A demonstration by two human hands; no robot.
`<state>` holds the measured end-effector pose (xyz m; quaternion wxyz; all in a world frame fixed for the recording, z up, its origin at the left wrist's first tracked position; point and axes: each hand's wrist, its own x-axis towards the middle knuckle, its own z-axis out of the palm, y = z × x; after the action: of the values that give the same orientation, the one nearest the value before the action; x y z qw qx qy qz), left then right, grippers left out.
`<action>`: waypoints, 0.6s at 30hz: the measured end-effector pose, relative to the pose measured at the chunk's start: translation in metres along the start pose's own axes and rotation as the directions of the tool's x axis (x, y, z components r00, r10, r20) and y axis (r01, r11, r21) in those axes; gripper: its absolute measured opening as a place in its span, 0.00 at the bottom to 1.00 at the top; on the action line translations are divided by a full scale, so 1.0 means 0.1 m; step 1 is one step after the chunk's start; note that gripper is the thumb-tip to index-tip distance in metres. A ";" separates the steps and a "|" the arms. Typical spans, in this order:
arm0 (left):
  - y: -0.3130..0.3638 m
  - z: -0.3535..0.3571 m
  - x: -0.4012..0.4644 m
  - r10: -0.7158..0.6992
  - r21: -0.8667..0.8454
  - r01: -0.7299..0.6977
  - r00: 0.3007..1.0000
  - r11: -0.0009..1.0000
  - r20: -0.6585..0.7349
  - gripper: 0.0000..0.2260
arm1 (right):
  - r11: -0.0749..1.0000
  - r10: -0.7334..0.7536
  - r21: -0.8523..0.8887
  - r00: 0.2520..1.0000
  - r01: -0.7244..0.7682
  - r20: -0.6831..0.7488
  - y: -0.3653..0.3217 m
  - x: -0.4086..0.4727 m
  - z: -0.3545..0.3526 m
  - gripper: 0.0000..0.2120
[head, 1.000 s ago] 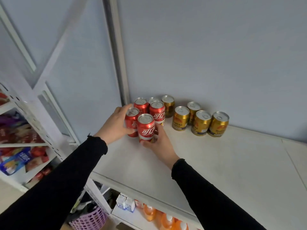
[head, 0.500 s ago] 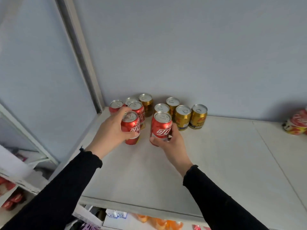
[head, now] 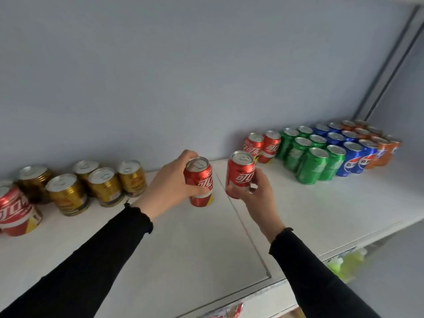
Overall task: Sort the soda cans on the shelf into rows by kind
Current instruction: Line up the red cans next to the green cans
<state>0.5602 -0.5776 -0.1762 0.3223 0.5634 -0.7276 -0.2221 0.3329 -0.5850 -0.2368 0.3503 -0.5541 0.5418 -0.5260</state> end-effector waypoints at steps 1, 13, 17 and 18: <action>0.11 0.18 0.15 0.007 -0.003 -0.007 1.000 1.000 0.002 0.31 | 1.000 0.002 0.000 1.000 -0.002 -0.012 0.11 0.13 -0.19 0.28; 0.86 1.61 1.44 -0.056 0.118 0.060 0.998 0.991 -0.034 0.35 | 0.994 0.064 0.096 0.995 -0.057 -0.075 0.88 1.25 -1.02 0.30; 0.90 1.75 1.57 -0.081 0.204 0.093 0.994 0.975 -0.067 0.34 | 0.993 0.029 0.120 0.995 -0.017 -0.096 0.91 1.34 -1.00 0.30; 0.90 1.78 1.59 -0.085 0.214 0.100 0.993 0.972 -0.079 0.34 | 0.993 0.023 0.116 0.995 -0.011 -0.096 0.91 1.37 -1.00 0.31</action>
<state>0.3465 -0.7134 -0.2031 0.2730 0.6360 -0.7088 -0.1360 0.1968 -0.7146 -0.2762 0.3596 -0.5020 0.5316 -0.5798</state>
